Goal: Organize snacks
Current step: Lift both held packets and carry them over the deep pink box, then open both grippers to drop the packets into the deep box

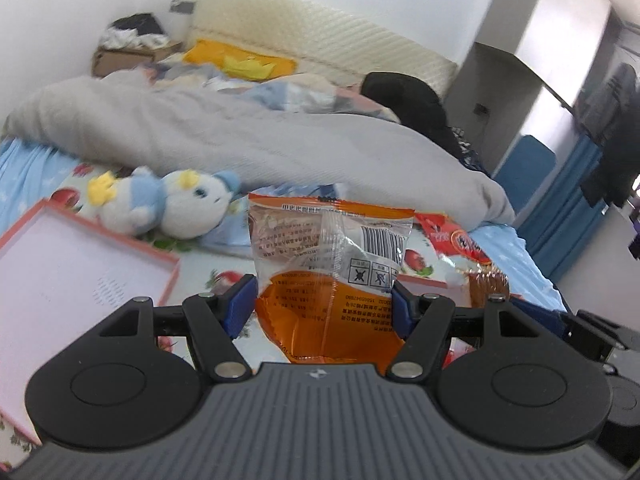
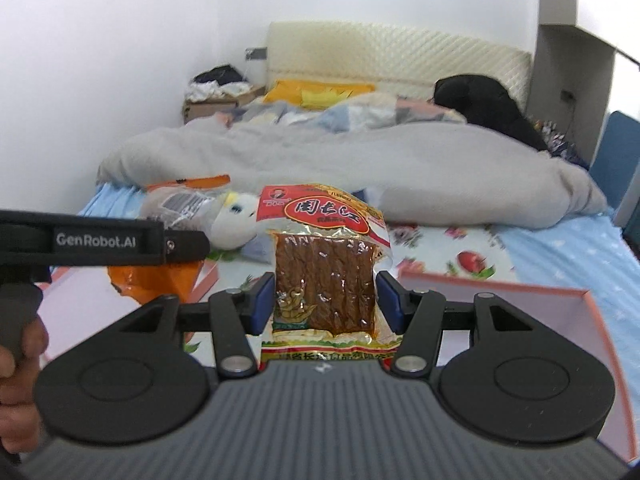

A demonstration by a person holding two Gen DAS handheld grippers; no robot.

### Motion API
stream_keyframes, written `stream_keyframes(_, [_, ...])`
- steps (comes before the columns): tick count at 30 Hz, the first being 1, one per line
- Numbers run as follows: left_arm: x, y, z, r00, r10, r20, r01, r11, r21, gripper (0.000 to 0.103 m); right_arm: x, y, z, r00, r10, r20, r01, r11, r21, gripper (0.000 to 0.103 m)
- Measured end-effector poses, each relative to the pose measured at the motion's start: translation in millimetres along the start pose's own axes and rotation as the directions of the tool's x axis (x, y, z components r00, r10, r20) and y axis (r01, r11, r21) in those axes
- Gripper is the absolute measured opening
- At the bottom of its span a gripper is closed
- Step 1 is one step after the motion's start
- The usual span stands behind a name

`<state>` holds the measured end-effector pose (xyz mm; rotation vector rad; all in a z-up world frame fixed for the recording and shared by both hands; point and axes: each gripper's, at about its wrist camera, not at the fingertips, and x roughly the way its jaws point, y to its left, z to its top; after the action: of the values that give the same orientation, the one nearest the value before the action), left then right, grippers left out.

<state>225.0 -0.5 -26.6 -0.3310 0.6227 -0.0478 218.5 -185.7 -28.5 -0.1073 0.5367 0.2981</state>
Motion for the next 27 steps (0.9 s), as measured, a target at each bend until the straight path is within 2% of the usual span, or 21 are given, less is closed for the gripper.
stream_keyframes(7, [3,-50,16,0.999,-0.052,0.009,0.051,0.996,0.073,0.072,-21,-38,10,0.995,-0.076,0.063,0.073,0.996,0.058,0.057])
stream_keyframes(12, [16,-90,13,0.995,-0.095,-0.018,0.097,0.988,0.12,0.072,-25,-68,7,0.99,-0.131,0.06,0.126,0.989,0.083,0.057])
stream_keyframes(19, [55,-136,-7,0.986,-0.126,-0.111,0.143,0.976,0.163,0.072,-16,-109,-17,0.984,-0.179,-0.005,0.178,0.975,0.13,0.057])
stream_keyframes(27, [105,-167,-35,0.968,-0.112,-0.226,0.163,0.962,0.219,0.072,5,-150,-54,0.976,-0.181,-0.121,0.204,0.953,0.222,0.057])
